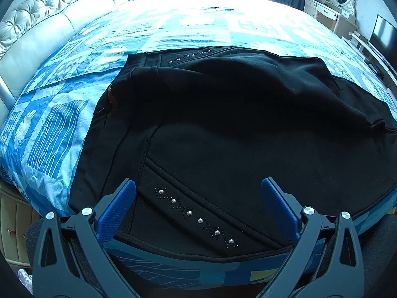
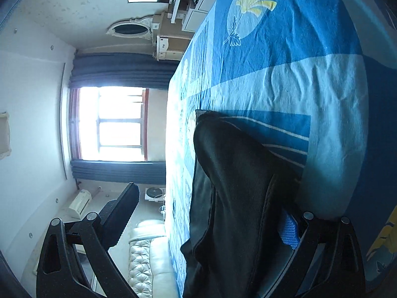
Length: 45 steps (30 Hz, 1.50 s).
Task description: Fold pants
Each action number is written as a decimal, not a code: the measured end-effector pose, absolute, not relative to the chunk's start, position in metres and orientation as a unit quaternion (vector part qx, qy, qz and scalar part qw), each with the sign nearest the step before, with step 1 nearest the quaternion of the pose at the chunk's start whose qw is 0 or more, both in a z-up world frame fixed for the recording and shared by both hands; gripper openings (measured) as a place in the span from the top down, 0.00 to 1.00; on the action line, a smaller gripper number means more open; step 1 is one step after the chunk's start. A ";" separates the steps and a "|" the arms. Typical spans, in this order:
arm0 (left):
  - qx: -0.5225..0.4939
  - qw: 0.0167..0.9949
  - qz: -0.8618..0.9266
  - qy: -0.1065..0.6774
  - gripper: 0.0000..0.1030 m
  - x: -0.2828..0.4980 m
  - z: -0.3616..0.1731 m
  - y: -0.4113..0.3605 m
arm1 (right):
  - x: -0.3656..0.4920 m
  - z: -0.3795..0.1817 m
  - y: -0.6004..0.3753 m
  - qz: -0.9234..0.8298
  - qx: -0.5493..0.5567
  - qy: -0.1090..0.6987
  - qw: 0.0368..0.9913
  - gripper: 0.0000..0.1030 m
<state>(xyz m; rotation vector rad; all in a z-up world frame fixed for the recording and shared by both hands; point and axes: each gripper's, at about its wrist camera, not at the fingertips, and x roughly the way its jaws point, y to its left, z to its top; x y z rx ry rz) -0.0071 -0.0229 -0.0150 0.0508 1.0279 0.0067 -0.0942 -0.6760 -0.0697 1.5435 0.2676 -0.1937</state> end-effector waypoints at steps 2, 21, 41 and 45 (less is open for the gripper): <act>0.025 0.869 0.003 0.495 0.02 -0.007 -0.016 -0.024 | -0.093 -0.072 -0.685 -0.103 0.703 0.109 0.695 0.11; 0.051 0.869 -0.015 0.491 0.02 0.001 -0.025 -0.040 | -0.133 -0.074 -0.729 -0.256 0.585 0.214 0.739 0.92; -0.090 0.841 -0.111 0.521 0.02 0.120 -0.006 0.129 | 0.030 0.047 -0.483 -0.027 0.291 0.340 0.894 0.38; -0.180 0.809 -0.156 0.537 0.02 0.165 -0.022 0.171 | 0.068 0.047 -0.408 0.048 0.241 0.372 0.895 0.38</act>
